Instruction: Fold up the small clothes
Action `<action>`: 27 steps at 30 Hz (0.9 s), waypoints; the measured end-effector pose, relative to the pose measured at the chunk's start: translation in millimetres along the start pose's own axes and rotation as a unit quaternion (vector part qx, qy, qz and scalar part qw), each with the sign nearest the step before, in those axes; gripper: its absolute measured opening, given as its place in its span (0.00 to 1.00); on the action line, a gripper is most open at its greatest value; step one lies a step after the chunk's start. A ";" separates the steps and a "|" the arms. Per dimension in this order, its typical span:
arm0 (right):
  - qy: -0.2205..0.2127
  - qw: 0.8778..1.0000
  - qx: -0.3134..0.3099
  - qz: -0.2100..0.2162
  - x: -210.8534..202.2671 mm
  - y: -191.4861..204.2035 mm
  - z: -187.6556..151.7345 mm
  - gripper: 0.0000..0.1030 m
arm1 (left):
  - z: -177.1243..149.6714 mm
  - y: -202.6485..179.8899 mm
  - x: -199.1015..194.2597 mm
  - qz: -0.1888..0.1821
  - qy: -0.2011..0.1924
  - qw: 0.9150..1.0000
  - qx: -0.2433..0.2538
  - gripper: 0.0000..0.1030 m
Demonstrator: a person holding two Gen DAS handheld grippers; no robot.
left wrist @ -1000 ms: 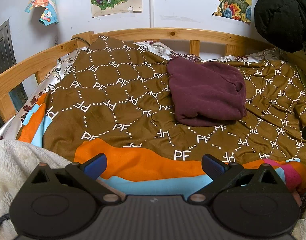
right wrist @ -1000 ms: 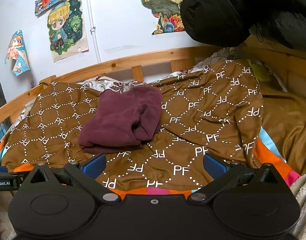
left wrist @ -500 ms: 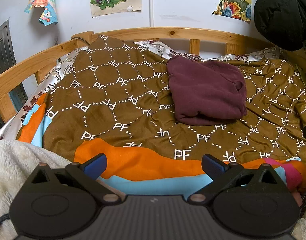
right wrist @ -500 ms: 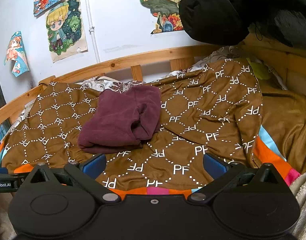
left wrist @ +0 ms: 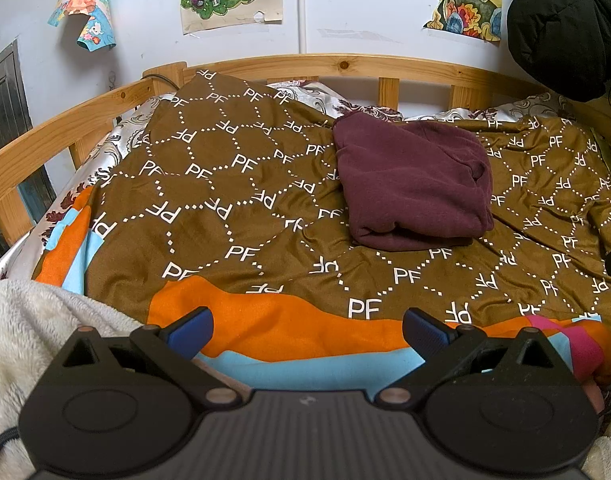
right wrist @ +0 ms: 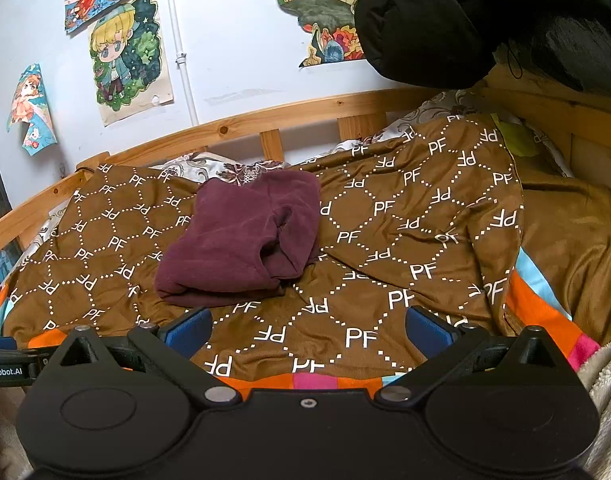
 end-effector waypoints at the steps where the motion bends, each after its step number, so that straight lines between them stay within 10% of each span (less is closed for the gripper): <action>1: 0.000 1.000 0.001 -0.001 0.0 0.7 -0.2 1.00 | 0.1 -0.1 0.0 0.000 0.000 1.000 0.000 0.99; 27: 0.001 1.000 0.004 -0.002 -0.7 1.1 -0.7 1.00 | 1.1 3.4 0.1 -0.002 -0.002 1.000 0.000 0.99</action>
Point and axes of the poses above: each gripper's, at about its wrist camera, not at the fingertips, and x roughly the way its jaws point, y to its left, z to its top, the point moved 10 cm from there along x, roughly the way its jaws point, and after that the axes turned 2 degrees about -z, right-handed, at the moved point
